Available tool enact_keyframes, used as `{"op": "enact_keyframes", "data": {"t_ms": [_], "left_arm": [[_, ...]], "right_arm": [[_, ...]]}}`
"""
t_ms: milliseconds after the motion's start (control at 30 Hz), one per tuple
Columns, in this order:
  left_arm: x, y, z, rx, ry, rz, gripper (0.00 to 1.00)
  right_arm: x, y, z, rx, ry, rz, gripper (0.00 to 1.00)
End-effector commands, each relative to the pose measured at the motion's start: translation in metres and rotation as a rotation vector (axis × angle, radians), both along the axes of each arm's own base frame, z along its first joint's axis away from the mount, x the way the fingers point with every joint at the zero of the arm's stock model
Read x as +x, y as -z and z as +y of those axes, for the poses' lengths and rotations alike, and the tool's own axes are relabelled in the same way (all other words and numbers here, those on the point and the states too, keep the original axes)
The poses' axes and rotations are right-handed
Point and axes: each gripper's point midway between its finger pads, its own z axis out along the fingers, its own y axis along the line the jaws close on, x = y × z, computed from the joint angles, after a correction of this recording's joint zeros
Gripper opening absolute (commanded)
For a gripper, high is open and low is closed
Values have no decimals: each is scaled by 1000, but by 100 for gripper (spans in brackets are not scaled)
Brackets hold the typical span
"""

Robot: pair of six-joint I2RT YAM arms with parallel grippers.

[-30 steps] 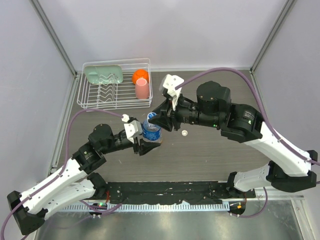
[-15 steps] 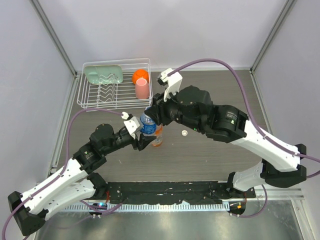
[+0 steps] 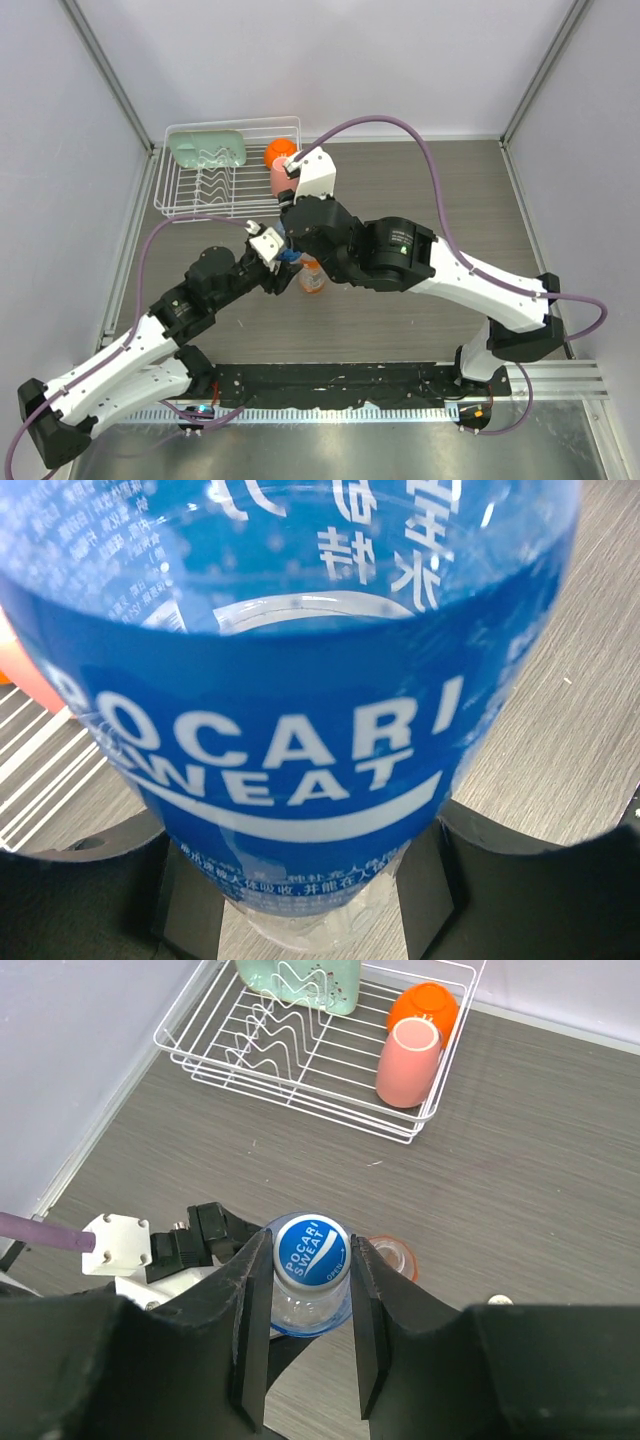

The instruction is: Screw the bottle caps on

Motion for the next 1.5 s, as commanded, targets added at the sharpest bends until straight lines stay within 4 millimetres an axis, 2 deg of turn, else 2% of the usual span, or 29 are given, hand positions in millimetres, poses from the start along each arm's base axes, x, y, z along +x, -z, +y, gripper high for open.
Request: {"op": "enact_keyframes", "data": {"t_ms": [0,133,200,233,267,333,400,467,533,567,600,633,733,833,1033,1267,1467], "left_arm": [[3,-104,1,-233,-23,-218,0],[-9,-100,-3,-230,41,-194,0],[-15,-97,-5,-235,72,-179,0],[-17,-95,-6,-233,83,-169,0],[-21,-97,-8,-241,104,-165,0],[-27,-84,-10,-213,133,-122,0],[-38,-81,-15,-212,195,-100,0],[-50,-74,-20,-196,265,-71,0],[-74,-67,-29,-195,398,-5,0],[-85,-66,-31,-193,457,9,0],[-97,-63,-34,-186,525,33,0],[-121,-62,-38,-183,665,51,0],[-160,-65,-38,-181,911,64,1],[-181,-68,-34,-180,1057,65,0],[-201,-74,-28,-189,1198,73,0],[-206,-71,-26,-187,1242,88,0],[-206,-73,-26,-188,1238,79,0]], "right_arm": [[-23,5,4,-32,-113,59,31],[-40,-34,1,95,-229,43,55],[-47,-56,-9,157,-271,22,69],[-52,-63,-13,175,-296,19,73],[-56,-68,-15,185,-321,15,77],[-64,-82,-26,206,-379,-15,79],[-76,-88,-28,211,-458,-22,81],[-94,-95,-31,194,-590,-55,82],[-110,-98,-32,174,-707,-83,82],[-130,-98,-33,150,-845,-118,82],[-138,-98,-34,140,-903,-140,82],[-147,-98,-36,135,-965,-156,82],[-161,-97,-41,108,-1074,-231,81],[-169,-98,-41,108,-1136,-279,79],[-180,-104,-38,141,-1211,-335,76],[-188,-97,-23,151,-1274,-335,68],[-186,-92,-8,146,-1289,-326,60]]}}
